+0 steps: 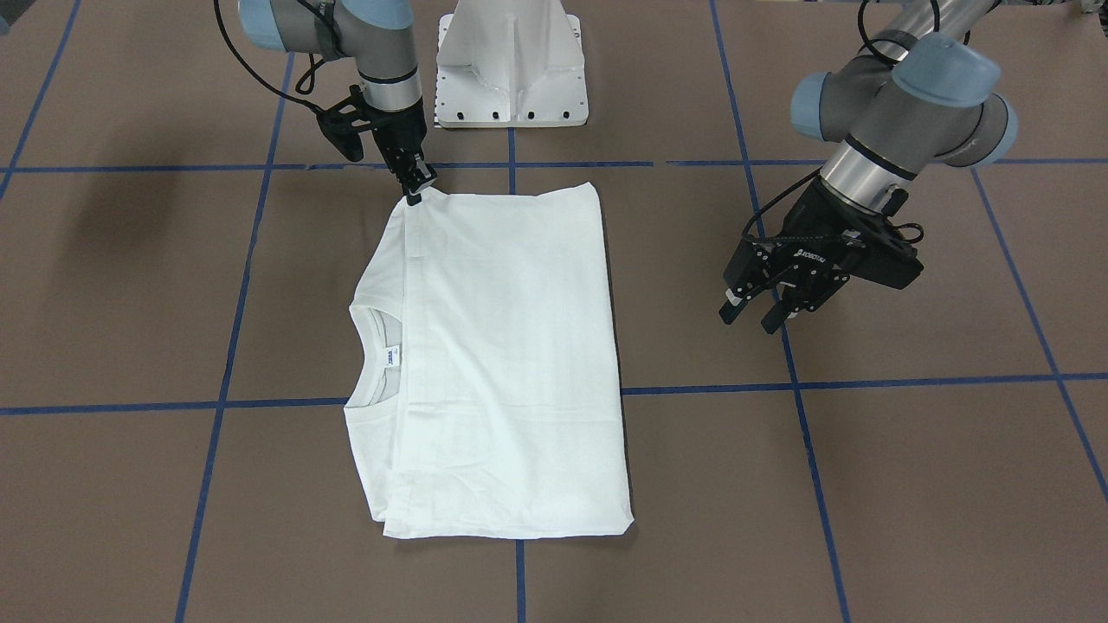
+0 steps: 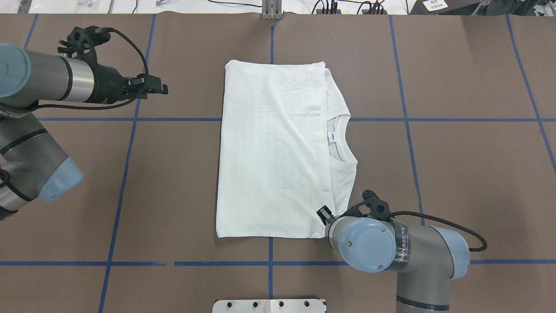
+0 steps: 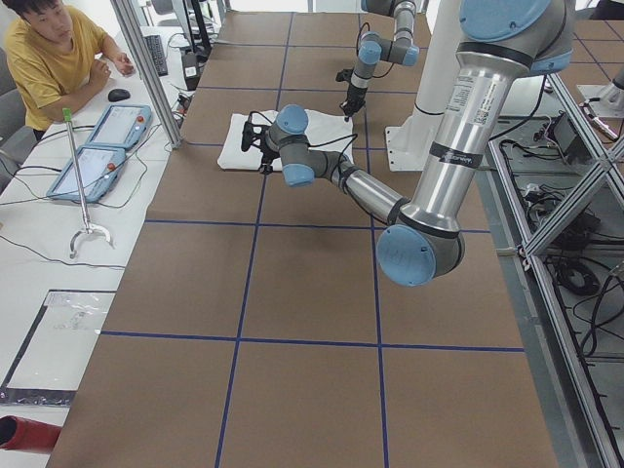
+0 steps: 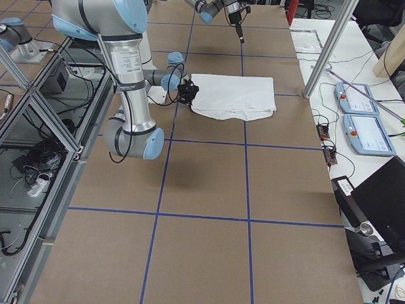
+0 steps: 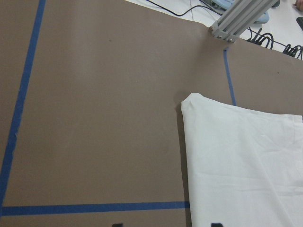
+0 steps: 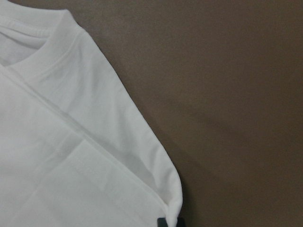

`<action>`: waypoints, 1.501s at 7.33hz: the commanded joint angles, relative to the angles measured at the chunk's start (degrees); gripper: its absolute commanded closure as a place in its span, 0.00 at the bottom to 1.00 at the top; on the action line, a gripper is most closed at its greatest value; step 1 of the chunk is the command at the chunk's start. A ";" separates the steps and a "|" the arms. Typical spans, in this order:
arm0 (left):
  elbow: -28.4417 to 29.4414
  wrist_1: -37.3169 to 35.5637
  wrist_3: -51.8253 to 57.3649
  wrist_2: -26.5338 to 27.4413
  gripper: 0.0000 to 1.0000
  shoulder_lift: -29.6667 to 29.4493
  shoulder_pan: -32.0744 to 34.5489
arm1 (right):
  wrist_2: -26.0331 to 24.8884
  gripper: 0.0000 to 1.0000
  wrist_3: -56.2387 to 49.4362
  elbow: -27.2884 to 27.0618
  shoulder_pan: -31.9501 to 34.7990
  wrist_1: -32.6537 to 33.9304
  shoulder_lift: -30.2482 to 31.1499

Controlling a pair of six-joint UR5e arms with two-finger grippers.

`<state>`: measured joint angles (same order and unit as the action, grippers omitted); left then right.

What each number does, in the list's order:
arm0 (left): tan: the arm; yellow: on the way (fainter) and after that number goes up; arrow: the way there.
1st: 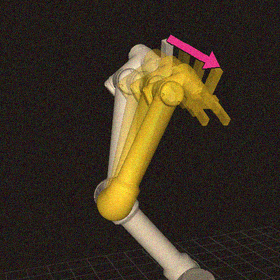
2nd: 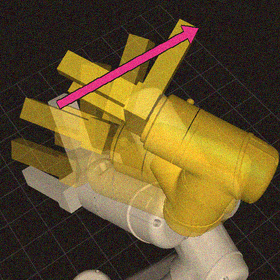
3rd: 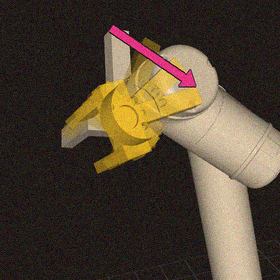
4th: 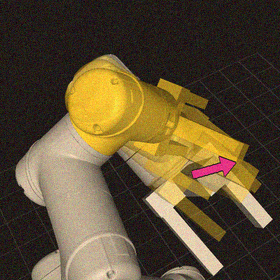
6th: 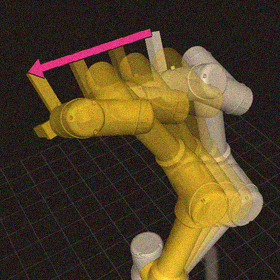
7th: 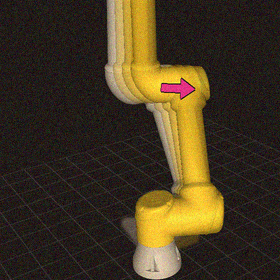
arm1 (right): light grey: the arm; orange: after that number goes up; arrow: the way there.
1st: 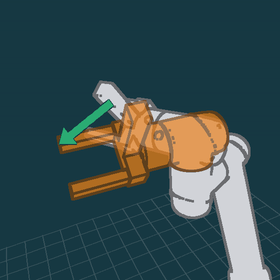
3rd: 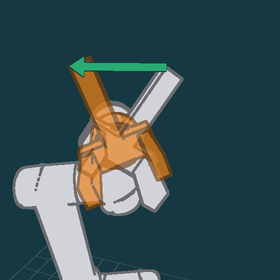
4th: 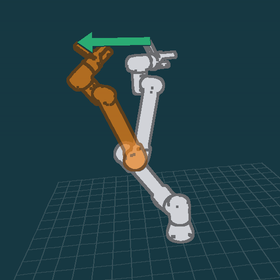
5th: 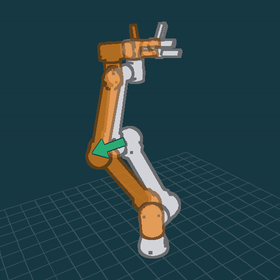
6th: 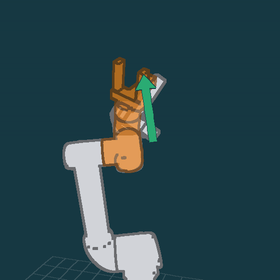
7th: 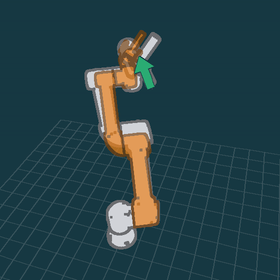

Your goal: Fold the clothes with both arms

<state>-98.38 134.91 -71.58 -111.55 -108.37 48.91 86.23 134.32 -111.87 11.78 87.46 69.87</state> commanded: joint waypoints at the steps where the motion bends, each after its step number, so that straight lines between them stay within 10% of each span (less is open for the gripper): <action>1: -1.19 0.00 -7.27 -0.59 0.31 0.00 -0.47 | -0.01 1.00 0.15 -0.80 -0.52 0.16 -1.14; 4: -9.88 -0.26 -28.83 3.50 0.30 3.50 -15.54 | 0.25 1.00 0.59 -3.78 -0.79 4.54 -1.85; 6: -9.99 -2.02 -29.76 3.37 0.00 3.69 -18.67 | 0.43 1.00 0.33 -3.88 -0.79 4.56 -1.85; 11: -6.74 -6.48 -30.63 12.23 0.05 3.26 -31.41 | 0.43 1.00 0.15 -3.97 -0.96 4.56 -1.94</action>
<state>-105.53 130.97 -102.10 -101.59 -104.81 20.10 86.66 134.47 -115.85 10.84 92.02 67.96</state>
